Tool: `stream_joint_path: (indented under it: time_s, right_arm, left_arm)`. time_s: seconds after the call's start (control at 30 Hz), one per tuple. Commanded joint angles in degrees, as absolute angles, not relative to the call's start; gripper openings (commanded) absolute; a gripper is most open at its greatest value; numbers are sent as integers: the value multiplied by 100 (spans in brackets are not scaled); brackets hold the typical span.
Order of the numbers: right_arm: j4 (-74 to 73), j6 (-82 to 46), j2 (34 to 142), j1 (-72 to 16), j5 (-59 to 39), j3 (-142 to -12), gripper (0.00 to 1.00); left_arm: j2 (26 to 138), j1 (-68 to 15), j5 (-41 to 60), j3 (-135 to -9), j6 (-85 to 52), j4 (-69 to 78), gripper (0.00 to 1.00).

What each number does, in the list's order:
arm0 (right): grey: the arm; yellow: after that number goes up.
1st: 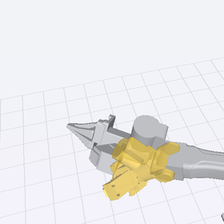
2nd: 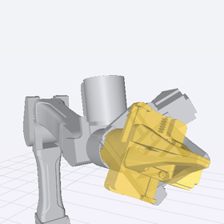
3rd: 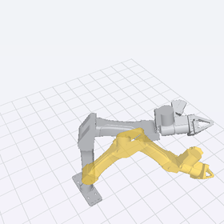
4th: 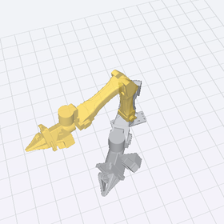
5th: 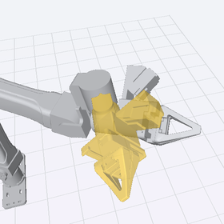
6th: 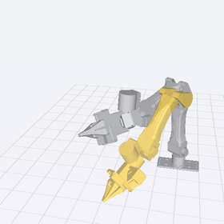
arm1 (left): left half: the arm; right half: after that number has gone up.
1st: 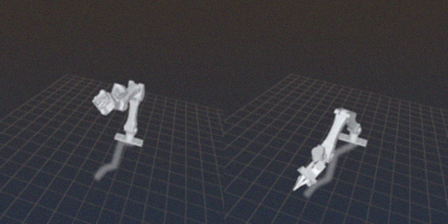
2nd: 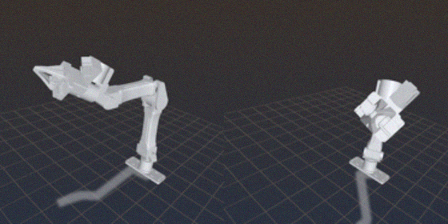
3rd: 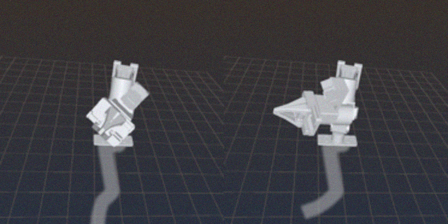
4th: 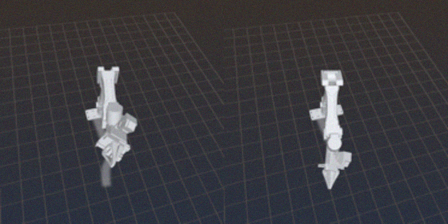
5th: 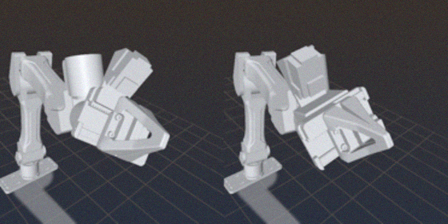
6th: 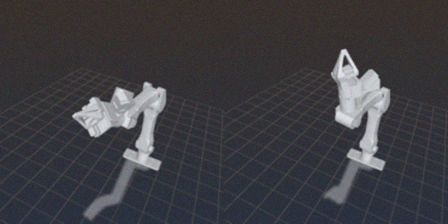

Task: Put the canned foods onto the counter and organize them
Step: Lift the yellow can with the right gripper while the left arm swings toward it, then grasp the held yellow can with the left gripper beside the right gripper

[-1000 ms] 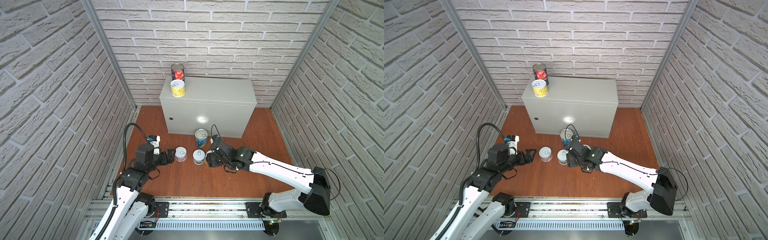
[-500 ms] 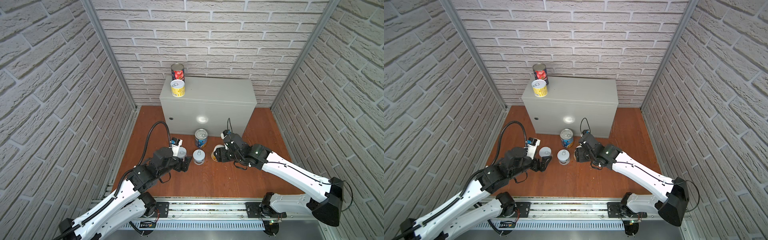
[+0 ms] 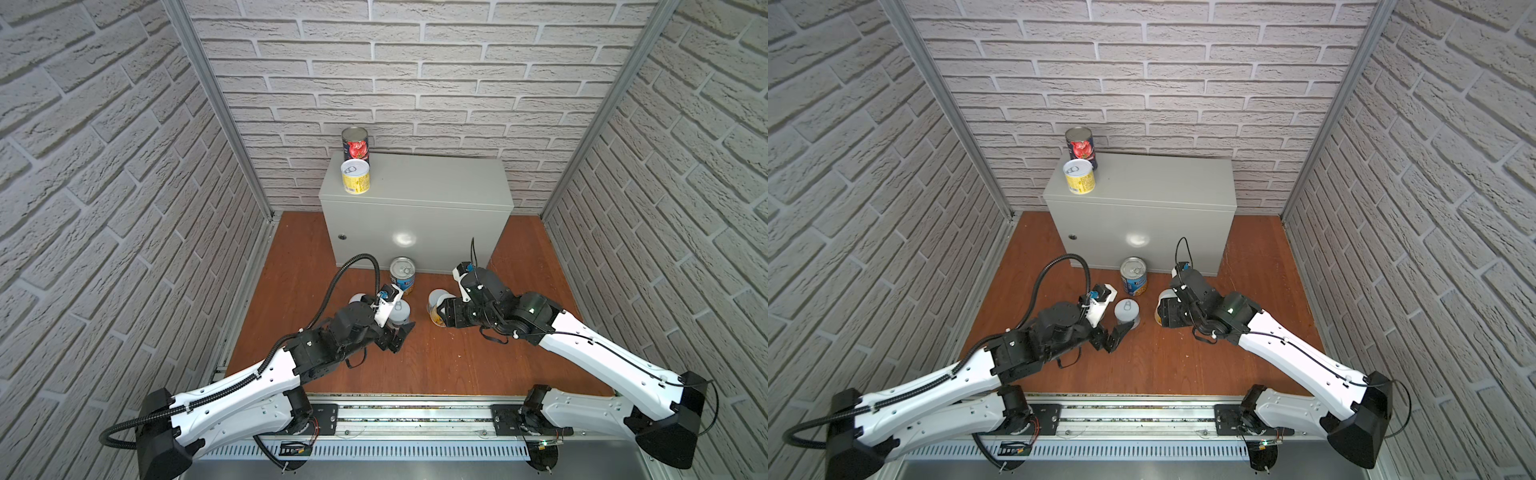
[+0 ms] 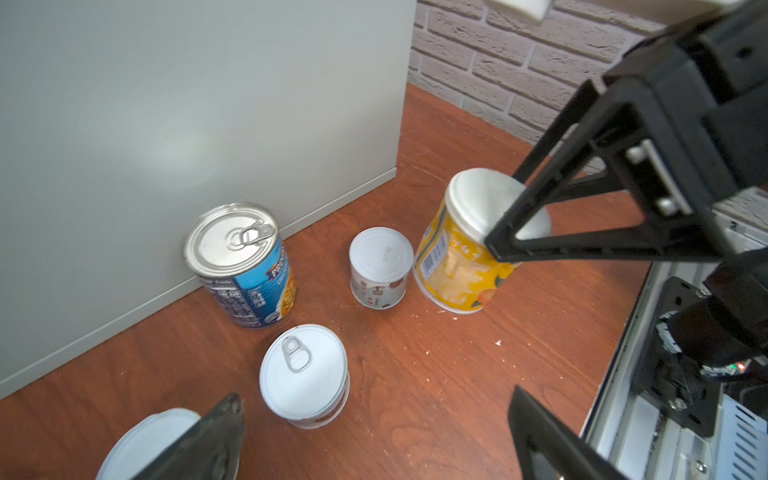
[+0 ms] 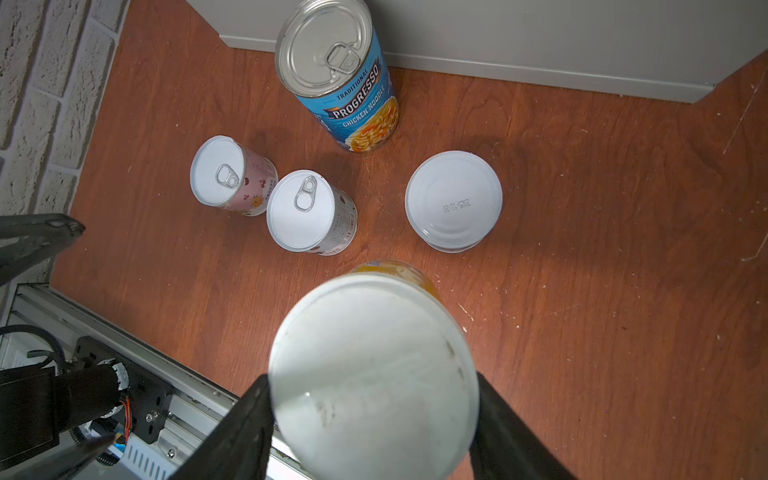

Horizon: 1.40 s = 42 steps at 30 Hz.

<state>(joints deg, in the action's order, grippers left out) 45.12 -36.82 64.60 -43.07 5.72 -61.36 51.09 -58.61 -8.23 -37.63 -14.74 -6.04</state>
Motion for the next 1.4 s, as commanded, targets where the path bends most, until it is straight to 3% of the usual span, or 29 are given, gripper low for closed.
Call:
stream_joint_path:
  time_s: [0.0, 0.7, 1.37]
  right_arm:
    - [4221, -3640, 6167, -4267, 396, -6117, 62]
    - [4263, -3603, 6091, -4245, -397, -6110, 60]
    - [3768, -3789, 5845, -4236, -1422, -5962, 61]
  left_arm:
    - [5090, -5937, -615, -3550, -1239, 217, 98]
    - [5251, -6074, 846, -3196, -884, 1271, 98]
    - [6098, -6073, 1415, -3496, -645, 1876, 98]
